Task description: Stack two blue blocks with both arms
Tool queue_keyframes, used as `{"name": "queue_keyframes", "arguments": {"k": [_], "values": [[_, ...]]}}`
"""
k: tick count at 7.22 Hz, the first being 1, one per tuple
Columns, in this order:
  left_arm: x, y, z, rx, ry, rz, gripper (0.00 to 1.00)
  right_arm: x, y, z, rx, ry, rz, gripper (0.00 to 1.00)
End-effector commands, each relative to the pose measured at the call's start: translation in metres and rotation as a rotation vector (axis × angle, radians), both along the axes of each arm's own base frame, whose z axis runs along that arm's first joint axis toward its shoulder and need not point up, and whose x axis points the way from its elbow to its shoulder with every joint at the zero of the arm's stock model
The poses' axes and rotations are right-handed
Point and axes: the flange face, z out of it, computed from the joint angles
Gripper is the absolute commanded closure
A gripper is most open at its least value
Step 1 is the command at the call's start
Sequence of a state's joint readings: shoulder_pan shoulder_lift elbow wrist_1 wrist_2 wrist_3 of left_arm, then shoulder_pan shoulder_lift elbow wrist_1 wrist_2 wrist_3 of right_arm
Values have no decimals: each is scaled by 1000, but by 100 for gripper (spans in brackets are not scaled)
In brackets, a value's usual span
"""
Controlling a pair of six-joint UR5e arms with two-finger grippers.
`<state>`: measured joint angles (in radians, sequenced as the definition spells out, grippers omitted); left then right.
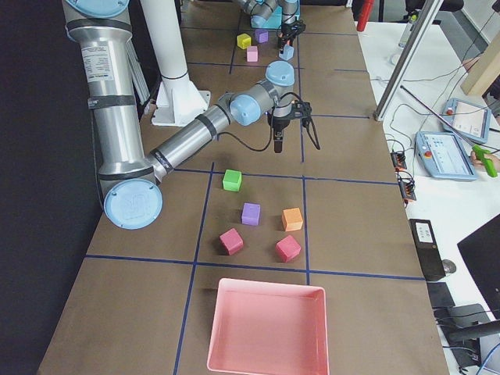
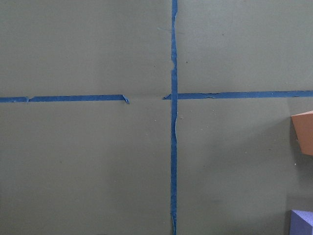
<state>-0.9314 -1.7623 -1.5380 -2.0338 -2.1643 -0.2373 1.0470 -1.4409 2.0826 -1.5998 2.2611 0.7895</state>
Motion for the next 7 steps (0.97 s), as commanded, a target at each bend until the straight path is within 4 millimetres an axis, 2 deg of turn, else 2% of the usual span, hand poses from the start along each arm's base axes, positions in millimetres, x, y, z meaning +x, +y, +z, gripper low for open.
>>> {"name": "queue_keyframes", "arguments": {"k": [1, 2, 3, 4, 5, 6, 7], "values": [[10, 2, 0, -3, 3, 4, 0, 0, -1, 4, -2, 5, -4, 0], [11, 1, 14, -20, -10, 7, 0, 0, -1, 5, -4, 6, -4, 0], [11, 1, 18, -23, -16, 8, 2, -1, -2, 6, -5, 7, -4, 0], [11, 0, 17, -26, -17, 5, 18, -2, -2, 7, -7, 9, -4, 0], [11, 0, 11, -45, -11, -23, 57, -2, -2, 7, -8, 8, -4, 0], [17, -7, -19, -116, 30, -107, 88, -1, -2, 6, -7, 7, -4, 0], [32, -20, -71, -196, 87, -198, 94, 0, -1, 6, -7, 7, -3, 0]]}}
